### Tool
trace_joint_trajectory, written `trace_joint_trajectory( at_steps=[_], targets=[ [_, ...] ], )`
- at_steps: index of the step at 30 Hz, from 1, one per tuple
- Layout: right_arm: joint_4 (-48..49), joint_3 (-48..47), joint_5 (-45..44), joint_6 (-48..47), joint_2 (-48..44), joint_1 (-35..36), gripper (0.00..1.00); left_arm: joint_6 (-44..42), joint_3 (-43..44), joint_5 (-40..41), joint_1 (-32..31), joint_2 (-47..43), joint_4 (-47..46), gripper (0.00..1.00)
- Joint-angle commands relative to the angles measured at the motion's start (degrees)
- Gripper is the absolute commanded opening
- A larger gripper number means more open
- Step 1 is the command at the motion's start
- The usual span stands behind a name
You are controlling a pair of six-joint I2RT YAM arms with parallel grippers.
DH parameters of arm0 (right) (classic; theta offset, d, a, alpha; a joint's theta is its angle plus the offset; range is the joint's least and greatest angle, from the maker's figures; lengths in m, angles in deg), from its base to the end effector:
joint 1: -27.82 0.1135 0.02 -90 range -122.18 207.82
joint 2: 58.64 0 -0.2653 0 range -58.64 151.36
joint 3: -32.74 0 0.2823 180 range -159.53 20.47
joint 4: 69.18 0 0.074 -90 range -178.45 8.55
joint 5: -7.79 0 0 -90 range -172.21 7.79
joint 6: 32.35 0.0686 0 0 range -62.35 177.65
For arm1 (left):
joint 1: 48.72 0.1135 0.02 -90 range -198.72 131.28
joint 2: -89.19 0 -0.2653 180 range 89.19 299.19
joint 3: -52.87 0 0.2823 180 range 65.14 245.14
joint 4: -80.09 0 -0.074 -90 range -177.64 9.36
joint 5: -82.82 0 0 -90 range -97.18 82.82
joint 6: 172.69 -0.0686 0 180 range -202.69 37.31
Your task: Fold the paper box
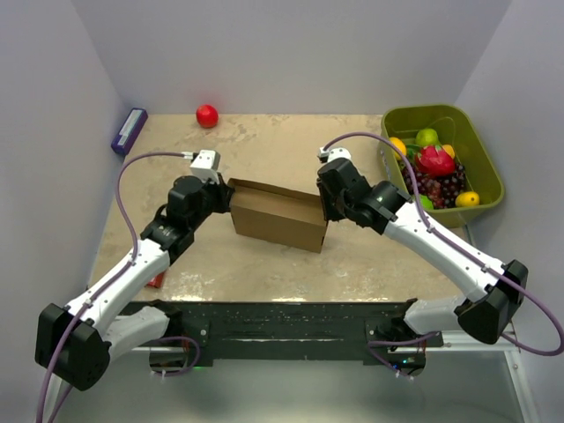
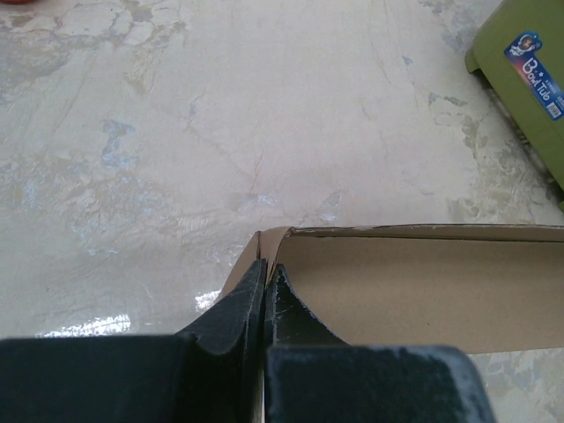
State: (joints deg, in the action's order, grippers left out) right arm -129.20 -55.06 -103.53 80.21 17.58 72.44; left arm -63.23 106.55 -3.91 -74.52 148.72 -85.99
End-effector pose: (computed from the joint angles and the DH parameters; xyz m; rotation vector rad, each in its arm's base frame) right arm 0.2487 0.2104 0.3246 -0.2836 2.3282 0.1243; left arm 0.2721 -0.1272 0.2652 0.0685 1.9431 -0.4748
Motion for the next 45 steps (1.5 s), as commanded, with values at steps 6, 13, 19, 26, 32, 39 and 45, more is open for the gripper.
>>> trace_joint_trajectory(
  at_steps=[6, 13, 19, 26, 32, 39, 45],
  targets=[
    [-3.9, 0.9, -2.2, 3.4, -4.2, 0.2, 0.38, -1.4, -0.3, 1.0, -1.2, 2.4, 11.0, 0.0],
    [-4.2, 1.9, -2.1, 3.4, -3.3, 0.2, 0.31, -1.5, -0.4, 0.9, -1.6, 2.4, 11.0, 0.0],
    [-4.5, 2.0, -1.4, 3.6, -4.1, 0.1, 0.1, -2.6, -0.5, 1.0, -2.0, 2.4, 11.0, 0.0],
    [-0.8, 0.5, 6.4, 3.1, -3.9, -3.5, 0.0, -3.1, -0.9, 3.3, -4.6, 3.2, 11.5, 0.0],
    [0.8, 0.3, 13.0, 2.5, -3.3, -8.9, 0.0, -3.1, -0.5, 7.2, -7.0, 4.5, 12.8, 0.0],
    [2.9, -0.1, 20.9, 2.3, -2.9, -14.1, 0.0, -3.2, -0.5, 10.5, -9.0, 5.6, 13.9, 0.0],
    [2.8, -1.6, 23.6, 2.4, -2.0, -16.5, 0.0, -3.6, -0.1, 12.6, -10.2, 6.5, 14.7, 0.0]
  ],
)
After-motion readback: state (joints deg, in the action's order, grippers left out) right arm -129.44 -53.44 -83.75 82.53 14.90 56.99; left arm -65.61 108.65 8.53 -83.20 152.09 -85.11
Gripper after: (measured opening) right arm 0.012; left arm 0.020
